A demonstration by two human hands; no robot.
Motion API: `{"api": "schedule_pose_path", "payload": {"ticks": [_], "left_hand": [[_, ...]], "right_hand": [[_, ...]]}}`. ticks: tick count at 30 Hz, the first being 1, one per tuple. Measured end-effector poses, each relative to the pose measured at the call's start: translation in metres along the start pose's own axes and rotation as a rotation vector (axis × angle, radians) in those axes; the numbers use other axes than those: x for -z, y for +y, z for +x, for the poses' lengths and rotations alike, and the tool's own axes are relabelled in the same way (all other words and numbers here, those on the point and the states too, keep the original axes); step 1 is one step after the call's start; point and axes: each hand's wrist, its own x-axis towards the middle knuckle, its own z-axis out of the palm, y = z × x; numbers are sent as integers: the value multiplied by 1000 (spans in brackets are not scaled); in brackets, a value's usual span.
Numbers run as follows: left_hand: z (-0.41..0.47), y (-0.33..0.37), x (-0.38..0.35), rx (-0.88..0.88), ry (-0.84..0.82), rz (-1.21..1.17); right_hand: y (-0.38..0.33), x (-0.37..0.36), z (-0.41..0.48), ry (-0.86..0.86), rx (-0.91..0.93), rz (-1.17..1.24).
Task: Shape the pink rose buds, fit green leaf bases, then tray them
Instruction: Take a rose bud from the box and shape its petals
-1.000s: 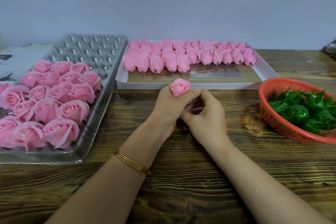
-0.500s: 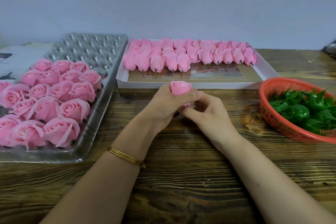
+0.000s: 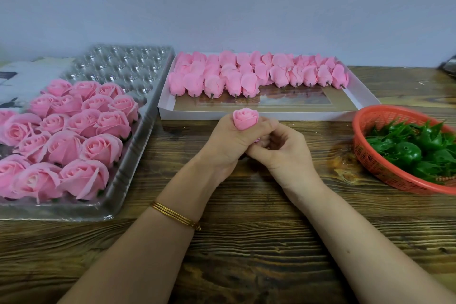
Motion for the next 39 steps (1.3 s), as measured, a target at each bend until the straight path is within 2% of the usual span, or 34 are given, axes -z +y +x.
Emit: {"api": "schedule_pose_path", "payload": {"ticks": [12,14,19,24,39], "left_hand": [[-4,5,1,9,8,35],[-3,2,1,-18,53,66],[-2,-2,1,-148,187,296],[-6,-2,-1,-190,119,473],[-7,-5,0,-194,95,625]], "right_hand": [[0,9,3,-89,-133,107],[1,9,5,-53,-163,156],[-4,15,9,164,-198,255],[-4,14,9,152,-169,280],[-6,10,5,126,-212,239]]}}
